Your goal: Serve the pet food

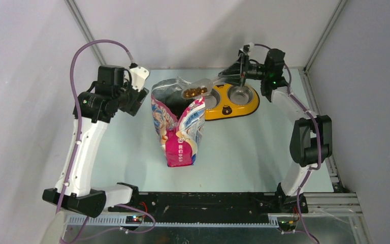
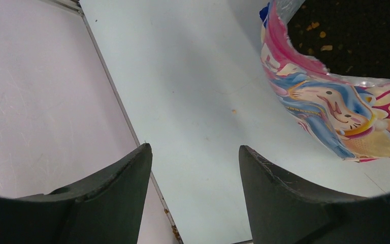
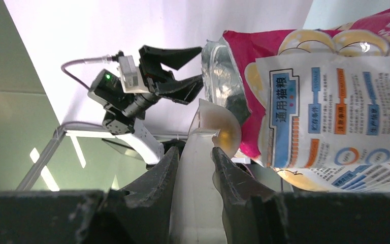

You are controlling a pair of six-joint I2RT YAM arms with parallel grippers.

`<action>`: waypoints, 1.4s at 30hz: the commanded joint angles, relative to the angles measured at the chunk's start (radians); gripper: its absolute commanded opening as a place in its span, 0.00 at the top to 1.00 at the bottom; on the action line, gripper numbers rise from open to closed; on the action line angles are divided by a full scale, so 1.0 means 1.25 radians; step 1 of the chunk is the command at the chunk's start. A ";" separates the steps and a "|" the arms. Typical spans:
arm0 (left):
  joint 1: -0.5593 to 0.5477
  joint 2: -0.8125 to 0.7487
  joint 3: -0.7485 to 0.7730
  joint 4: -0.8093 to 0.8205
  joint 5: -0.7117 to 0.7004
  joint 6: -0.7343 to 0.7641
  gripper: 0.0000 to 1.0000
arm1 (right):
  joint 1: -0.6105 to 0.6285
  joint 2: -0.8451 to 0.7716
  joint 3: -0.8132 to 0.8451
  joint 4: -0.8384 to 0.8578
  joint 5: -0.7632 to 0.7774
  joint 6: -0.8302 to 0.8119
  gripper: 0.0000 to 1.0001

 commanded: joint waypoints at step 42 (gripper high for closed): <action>0.000 -0.039 0.028 0.000 0.016 -0.020 0.29 | -0.391 0.052 0.017 -0.552 0.315 -0.642 1.00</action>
